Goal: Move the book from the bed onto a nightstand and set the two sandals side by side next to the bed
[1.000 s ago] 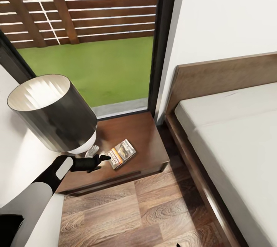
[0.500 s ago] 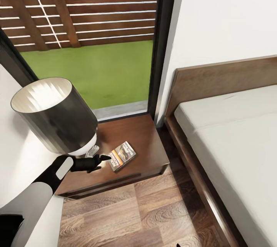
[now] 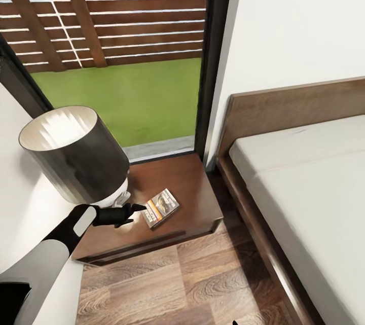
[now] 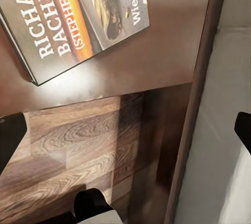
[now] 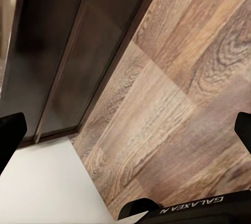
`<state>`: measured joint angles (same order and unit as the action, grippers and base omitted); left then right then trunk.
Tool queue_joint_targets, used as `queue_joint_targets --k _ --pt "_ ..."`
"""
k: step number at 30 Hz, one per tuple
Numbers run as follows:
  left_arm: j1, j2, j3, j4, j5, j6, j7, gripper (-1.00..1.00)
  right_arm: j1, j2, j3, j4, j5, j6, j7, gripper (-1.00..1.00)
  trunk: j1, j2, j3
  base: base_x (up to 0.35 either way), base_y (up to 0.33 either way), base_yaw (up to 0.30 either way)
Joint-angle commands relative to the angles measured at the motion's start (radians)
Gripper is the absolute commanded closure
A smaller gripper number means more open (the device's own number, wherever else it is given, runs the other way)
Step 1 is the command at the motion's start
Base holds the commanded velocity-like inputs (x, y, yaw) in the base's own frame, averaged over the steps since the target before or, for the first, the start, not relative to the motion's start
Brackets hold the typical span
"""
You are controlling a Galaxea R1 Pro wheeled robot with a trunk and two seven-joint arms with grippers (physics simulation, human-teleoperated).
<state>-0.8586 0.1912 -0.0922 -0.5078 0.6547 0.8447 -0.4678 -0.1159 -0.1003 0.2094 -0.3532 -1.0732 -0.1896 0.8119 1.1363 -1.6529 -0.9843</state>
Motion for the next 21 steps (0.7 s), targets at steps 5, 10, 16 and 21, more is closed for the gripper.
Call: queue_joint_targets --k 5,10,16,21 --pt "-0.001 0.002 -0.005 0.0 0.0 0.0 -0.005 -1.0 0.0 -0.001 0.008 0.001 -0.007 -0.006 0.002 -1.0 0.0 0.0 0.005 0.0 0.0 0.0" --pt "-0.001 0.002 -0.006 0.0 0.002 0.002 -0.005 -1.0 -0.001 -0.001 0.009 0.001 -0.007 -0.006 0.002 -1.0 0.0 0.0 0.007 0.0 0.0 0.0" --pt "-0.001 0.004 -0.006 0.0 0.004 0.003 -0.005 -1.0 -0.001 -0.001 0.009 0.001 -0.007 -0.007 0.004 -1.0 0.0 0.0 0.008 0.0 0.0 0.0" --pt "-0.001 0.005 -0.007 0.0 0.005 0.004 -0.005 -1.0 -0.001 -0.001 0.008 0.0 -0.007 -0.007 0.004 -1.0 0.0 0.0 0.008 0.0 0.0 0.0"
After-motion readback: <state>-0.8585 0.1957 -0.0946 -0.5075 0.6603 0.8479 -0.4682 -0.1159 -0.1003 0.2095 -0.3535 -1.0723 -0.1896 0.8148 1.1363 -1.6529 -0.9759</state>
